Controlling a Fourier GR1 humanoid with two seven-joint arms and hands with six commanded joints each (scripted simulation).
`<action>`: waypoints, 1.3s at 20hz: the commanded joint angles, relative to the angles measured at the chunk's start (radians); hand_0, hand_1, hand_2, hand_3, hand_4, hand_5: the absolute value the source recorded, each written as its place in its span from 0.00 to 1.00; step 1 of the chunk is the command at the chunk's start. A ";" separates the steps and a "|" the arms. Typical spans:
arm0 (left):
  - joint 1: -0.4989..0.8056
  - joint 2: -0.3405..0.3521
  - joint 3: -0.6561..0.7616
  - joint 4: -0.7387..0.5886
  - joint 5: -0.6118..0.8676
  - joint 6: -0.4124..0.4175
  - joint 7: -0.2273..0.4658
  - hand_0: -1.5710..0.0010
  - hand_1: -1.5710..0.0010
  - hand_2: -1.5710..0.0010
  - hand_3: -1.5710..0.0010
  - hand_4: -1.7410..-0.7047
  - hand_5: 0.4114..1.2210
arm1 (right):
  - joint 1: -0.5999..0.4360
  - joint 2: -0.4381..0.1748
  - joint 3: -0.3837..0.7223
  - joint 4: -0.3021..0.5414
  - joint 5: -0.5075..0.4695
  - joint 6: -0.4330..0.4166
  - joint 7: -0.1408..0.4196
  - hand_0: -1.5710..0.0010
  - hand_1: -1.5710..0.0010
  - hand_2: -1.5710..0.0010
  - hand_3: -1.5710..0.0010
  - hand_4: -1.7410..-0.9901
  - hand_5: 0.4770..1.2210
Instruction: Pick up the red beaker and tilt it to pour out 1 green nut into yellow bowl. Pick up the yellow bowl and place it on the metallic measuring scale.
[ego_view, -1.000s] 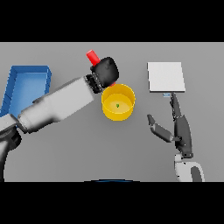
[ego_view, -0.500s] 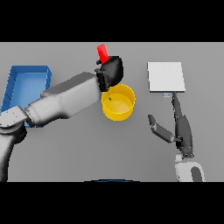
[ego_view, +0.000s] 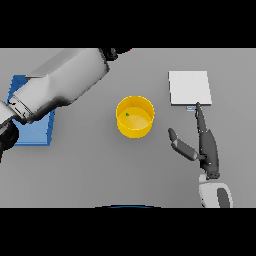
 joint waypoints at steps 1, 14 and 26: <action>-0.023 0.008 0.021 0.028 0.018 0.019 -0.004 0.00 0.00 0.06 0.27 0.04 1.00 | 0.000 0.003 0.000 0.000 -0.009 0.005 -0.003 1.00 1.00 1.00 1.00 0.74 0.16; 0.087 0.234 0.568 0.327 0.661 0.186 0.171 0.00 0.00 0.00 0.09 0.00 1.00 | -0.011 -0.018 -0.015 0.025 -0.065 0.053 -0.060 1.00 1.00 1.00 1.00 0.69 0.15; 0.713 0.446 0.694 -0.256 1.066 0.578 0.574 0.00 0.00 0.00 0.08 0.00 1.00 | -0.018 -0.039 0.010 0.018 -0.023 0.059 -0.036 1.00 1.00 1.00 1.00 0.71 0.24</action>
